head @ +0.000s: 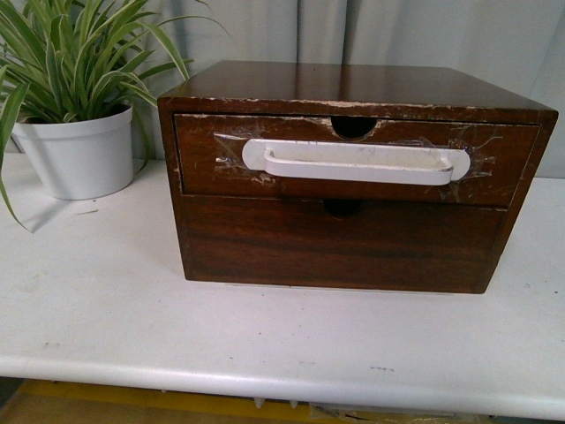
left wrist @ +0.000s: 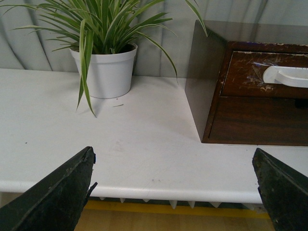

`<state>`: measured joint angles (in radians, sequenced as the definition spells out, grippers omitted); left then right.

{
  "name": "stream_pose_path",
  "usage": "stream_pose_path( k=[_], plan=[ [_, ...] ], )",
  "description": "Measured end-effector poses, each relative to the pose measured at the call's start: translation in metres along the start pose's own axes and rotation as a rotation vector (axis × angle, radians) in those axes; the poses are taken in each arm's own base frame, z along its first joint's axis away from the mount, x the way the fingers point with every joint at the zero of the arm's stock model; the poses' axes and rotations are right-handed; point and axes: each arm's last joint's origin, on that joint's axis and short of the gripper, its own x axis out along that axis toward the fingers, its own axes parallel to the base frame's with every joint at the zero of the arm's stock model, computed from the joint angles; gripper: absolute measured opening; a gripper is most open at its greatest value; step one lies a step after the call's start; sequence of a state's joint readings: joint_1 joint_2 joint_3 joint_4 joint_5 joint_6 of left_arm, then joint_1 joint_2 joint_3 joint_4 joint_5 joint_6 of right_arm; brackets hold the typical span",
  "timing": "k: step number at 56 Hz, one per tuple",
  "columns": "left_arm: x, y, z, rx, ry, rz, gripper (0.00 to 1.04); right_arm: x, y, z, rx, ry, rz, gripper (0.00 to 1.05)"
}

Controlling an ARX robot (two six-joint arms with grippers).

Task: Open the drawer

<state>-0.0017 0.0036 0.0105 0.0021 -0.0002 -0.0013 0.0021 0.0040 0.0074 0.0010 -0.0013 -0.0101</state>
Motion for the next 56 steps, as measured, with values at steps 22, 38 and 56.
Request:
stream_pose_path(
  k=[22,38,56],
  plan=[
    [0.000,0.000,0.000,0.000,0.000,0.000,0.99,0.000,0.000,0.000,0.000,0.000,0.000,0.96],
    [0.004,-0.003,-0.001,-0.024,0.089,-0.023,0.99,0.007,-0.003,0.009,0.094,0.207,-0.003,0.96],
    [0.028,-0.032,0.023,0.234,0.152,-0.468,0.99,0.045,-0.007,0.066,-0.083,0.366,0.238,0.96]
  ],
)
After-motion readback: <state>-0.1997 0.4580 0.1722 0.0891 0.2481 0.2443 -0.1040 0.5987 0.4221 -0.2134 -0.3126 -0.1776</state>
